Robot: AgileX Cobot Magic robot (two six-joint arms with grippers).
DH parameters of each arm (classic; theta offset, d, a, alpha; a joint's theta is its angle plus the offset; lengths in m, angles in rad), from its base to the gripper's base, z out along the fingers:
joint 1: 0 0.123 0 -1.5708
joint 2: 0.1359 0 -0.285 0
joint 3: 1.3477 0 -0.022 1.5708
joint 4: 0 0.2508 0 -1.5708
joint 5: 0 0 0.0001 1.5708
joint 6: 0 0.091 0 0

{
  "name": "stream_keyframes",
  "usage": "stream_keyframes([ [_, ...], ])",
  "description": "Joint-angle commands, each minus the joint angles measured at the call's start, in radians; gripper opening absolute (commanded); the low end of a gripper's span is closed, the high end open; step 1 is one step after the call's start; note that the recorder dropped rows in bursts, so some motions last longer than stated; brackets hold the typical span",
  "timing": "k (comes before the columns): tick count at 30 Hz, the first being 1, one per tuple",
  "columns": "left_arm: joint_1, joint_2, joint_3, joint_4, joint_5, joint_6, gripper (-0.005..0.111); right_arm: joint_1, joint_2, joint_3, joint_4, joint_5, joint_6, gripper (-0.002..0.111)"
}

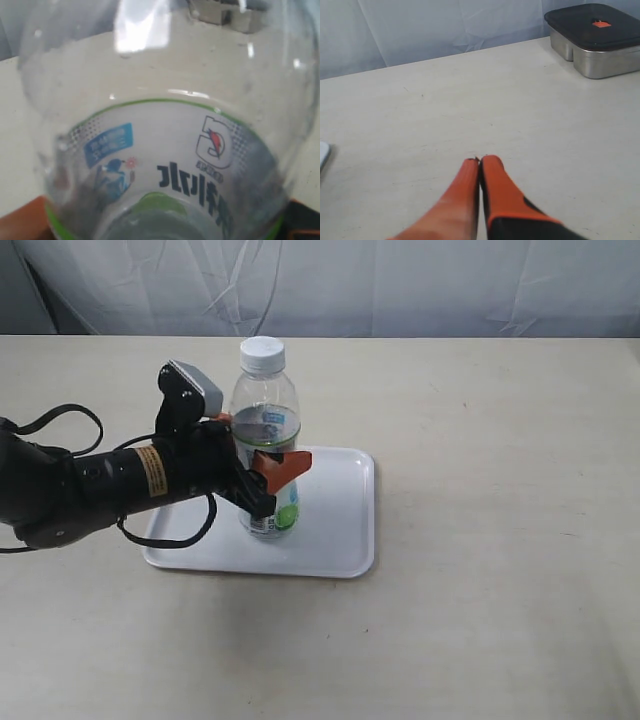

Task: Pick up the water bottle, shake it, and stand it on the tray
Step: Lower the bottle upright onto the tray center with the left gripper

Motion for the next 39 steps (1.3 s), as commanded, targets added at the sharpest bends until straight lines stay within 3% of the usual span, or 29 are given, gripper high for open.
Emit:
stream_keyframes([
  [1, -0.002, 0.024, -0.003, -0.022, -0.082, 0.023, 0.000, -0.005, -0.003, 0.001, 0.000, -0.007, -0.004, 0.004],
  [31, -0.002, 0.055, -0.003, 0.011, -0.110, -0.018, 0.001, -0.005, -0.003, 0.001, 0.000, -0.007, -0.004, 0.004],
  [34, -0.002, 0.055, -0.003, 0.036, -0.123, -0.029, 0.016, -0.005, -0.003, 0.001, 0.000, -0.007, -0.004, 0.004],
  [39, -0.002, 0.055, -0.003, 0.042, -0.080, -0.037, 0.067, -0.005, -0.003, 0.001, 0.000, -0.007, -0.004, 0.004],
])
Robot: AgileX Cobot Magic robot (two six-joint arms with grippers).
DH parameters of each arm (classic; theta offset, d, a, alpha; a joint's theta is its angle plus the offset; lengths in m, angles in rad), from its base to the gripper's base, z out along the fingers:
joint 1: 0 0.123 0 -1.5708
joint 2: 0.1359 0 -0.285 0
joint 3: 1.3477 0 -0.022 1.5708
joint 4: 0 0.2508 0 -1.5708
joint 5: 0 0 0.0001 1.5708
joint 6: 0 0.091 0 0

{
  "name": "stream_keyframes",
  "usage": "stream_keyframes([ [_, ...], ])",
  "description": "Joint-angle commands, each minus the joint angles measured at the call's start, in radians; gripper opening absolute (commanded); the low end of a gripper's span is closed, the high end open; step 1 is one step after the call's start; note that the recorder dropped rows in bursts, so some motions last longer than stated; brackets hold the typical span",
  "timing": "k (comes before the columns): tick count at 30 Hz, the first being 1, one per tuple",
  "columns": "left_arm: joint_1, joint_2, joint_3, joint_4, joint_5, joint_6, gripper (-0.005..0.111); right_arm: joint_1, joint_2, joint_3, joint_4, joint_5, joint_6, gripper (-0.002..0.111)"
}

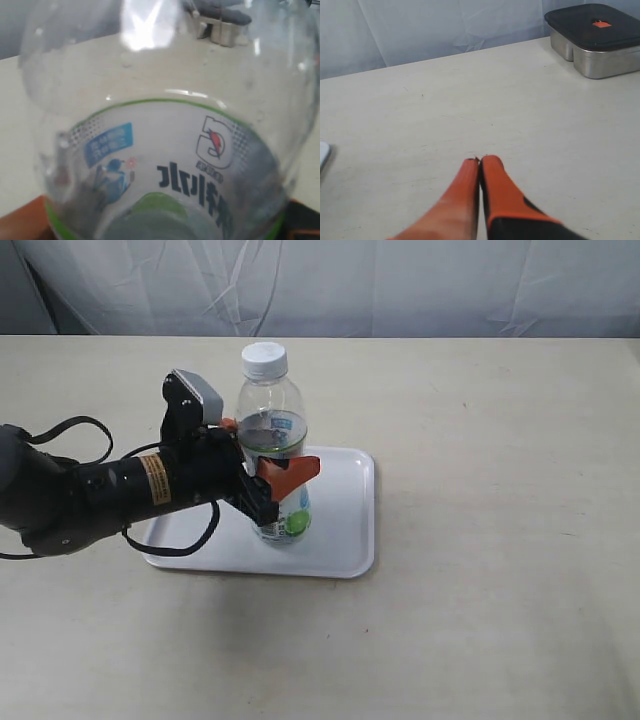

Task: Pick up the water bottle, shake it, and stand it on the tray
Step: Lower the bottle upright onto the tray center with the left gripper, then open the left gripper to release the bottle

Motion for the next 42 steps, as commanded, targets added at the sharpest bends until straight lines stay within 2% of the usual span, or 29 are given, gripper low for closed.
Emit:
stream_keyframes([
  [1, -0.002, 0.004, -0.001, 0.013, 0.028, -0.017, 0.072, -0.005, -0.003, 0.001, 0.000, -0.007, -0.004, 0.004],
  [6, -0.002, 0.004, -0.001, 0.054, 0.017, -0.017, 0.090, -0.005, -0.003, 0.001, 0.000, -0.007, -0.004, 0.004],
  [12, -0.002, 0.004, -0.001, 0.064, -0.009, -0.017, 0.104, -0.005, -0.003, 0.001, 0.000, -0.007, -0.004, 0.004],
  [24, -0.001, -0.027, -0.003, 0.062, -0.049, -0.025, 0.105, -0.005, -0.003, 0.001, 0.000, -0.007, -0.004, 0.004],
  [42, -0.001, -0.214, -0.003, 0.051, 0.064, -0.018, 0.105, -0.005, -0.003, 0.001, 0.000, -0.007, -0.004, 0.004],
])
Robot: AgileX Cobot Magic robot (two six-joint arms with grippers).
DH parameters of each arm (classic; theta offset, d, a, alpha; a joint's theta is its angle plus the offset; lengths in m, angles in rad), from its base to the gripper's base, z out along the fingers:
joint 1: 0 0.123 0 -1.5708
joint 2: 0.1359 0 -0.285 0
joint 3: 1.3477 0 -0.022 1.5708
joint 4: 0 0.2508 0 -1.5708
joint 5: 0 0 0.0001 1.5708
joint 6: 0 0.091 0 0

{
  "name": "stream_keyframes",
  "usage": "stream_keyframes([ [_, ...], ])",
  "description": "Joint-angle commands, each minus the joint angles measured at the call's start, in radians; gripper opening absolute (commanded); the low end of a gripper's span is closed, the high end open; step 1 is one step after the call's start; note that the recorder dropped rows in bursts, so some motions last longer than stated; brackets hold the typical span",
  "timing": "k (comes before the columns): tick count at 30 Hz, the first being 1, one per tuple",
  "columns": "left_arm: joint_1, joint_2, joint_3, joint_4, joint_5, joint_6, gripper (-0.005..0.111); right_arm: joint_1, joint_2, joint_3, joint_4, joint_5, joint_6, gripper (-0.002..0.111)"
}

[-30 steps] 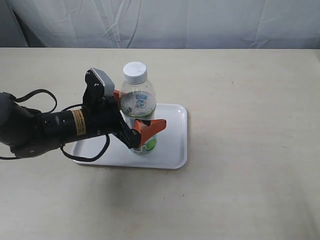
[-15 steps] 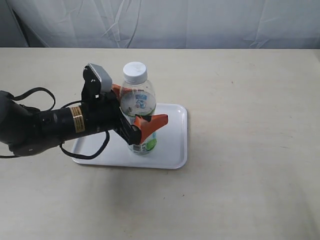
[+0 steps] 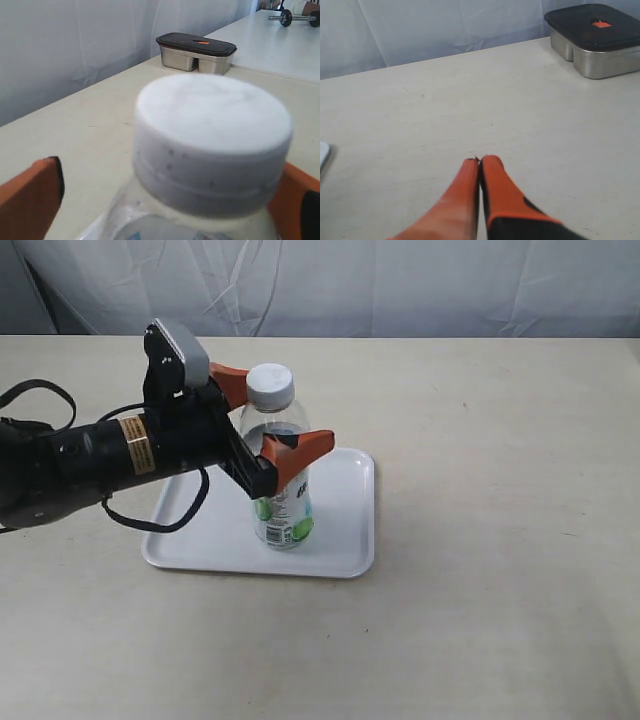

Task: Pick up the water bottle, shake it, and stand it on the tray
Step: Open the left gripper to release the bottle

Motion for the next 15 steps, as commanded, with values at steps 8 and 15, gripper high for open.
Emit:
stream_keyframes([
  [8, 0.010, -0.128, -0.003, -0.021, 0.028, 0.007, 0.105, -0.005, -0.003, 0.001, 0.000, -0.007, -0.004, 0.004],
  [15, 0.010, -0.221, -0.003, -0.042, 0.069, 0.028, 0.105, -0.005, -0.003, 0.001, 0.000, -0.007, -0.004, 0.004],
])
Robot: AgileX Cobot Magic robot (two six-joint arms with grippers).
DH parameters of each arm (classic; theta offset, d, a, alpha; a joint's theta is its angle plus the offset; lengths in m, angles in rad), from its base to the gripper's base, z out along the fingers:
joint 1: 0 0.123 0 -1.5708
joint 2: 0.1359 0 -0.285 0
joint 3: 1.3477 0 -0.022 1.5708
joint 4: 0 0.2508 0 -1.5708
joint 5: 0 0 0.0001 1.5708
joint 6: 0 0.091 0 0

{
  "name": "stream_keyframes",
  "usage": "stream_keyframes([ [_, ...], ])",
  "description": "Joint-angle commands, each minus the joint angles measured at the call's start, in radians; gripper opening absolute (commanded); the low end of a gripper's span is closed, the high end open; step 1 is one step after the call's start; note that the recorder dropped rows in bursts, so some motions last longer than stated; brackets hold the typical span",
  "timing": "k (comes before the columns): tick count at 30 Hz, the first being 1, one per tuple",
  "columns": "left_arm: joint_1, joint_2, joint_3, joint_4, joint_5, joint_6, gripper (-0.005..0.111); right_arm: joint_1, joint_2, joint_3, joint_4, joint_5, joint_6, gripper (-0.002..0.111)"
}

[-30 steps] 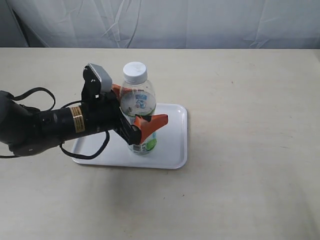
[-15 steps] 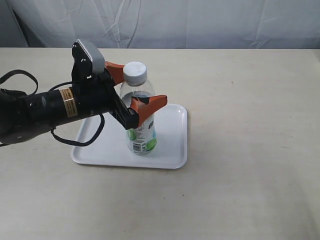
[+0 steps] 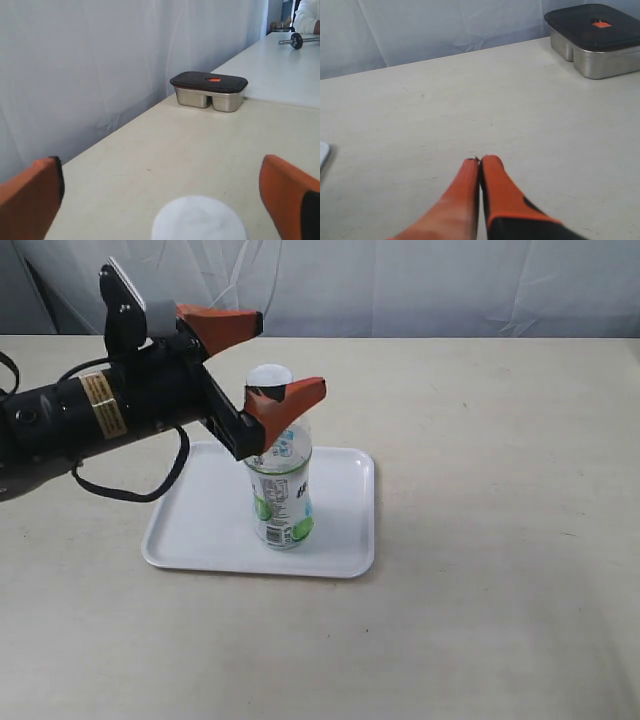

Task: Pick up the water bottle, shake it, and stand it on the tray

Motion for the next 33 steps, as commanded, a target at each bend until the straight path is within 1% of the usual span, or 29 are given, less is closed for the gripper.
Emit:
stream_keyframes([
  [1, 0.004, -0.088, -0.003, -0.024, 0.051, 0.013, 0.105, -0.005, -0.003, 0.001, 0.000, -0.007, -0.004, 0.004],
  [4, 0.004, -0.154, -0.003, -0.024, 0.091, 0.013, 0.103, -0.005, -0.003, 0.001, 0.000, -0.007, -0.004, 0.004],
  [6, 0.004, -0.205, -0.003, -0.015, 0.122, 0.013, 0.093, -0.005, -0.003, 0.001, 0.000, -0.007, -0.004, 0.004],
  [7, 0.004, -0.236, -0.003, 0.005, 0.132, 0.013, 0.081, -0.005, -0.003, 0.001, 0.000, -0.007, -0.004, 0.004],
  [8, 0.004, -0.264, -0.003, 0.027, 0.142, 0.006, 0.065, -0.005, -0.003, 0.001, 0.000, -0.007, -0.004, 0.004],
  [9, 0.004, -0.282, -0.003, 0.044, 0.154, -0.012, 0.056, -0.005, -0.003, 0.001, 0.000, -0.007, -0.004, 0.004],
  [10, 0.004, -0.302, -0.003, 0.081, 0.175, -0.052, 0.040, -0.005, -0.003, 0.001, 0.000, -0.007, -0.004, 0.004],
  [12, 0.004, -0.334, -0.003, 0.151, 0.225, -0.126, 0.018, -0.005, -0.003, 0.001, 0.000, -0.007, -0.004, 0.004],
  [14, 0.004, -0.359, -0.003, 0.215, 0.283, -0.207, 0.000, -0.005, -0.003, 0.001, 0.000, -0.007, -0.004, 0.004],
  [17, 0.004, -0.404, -0.003, 0.228, 0.387, -0.315, 0.000, -0.005, -0.003, 0.001, 0.000, -0.007, -0.004, 0.004],
  [21, 0.004, -0.463, -0.003, 0.290, 0.399, -0.382, 0.000, -0.005, -0.003, 0.001, 0.000, -0.007, -0.004, 0.004],
  [26, 0.004, -0.558, 0.000, 0.305, 0.531, -0.406, 0.000, -0.005, -0.003, 0.001, 0.000, -0.007, -0.004, 0.004],
  [33, 0.004, -0.619, 0.000, 0.307, 0.619, -0.406, 0.000, -0.005, -0.003, 0.001, 0.000, -0.007, -0.004, 0.004],
])
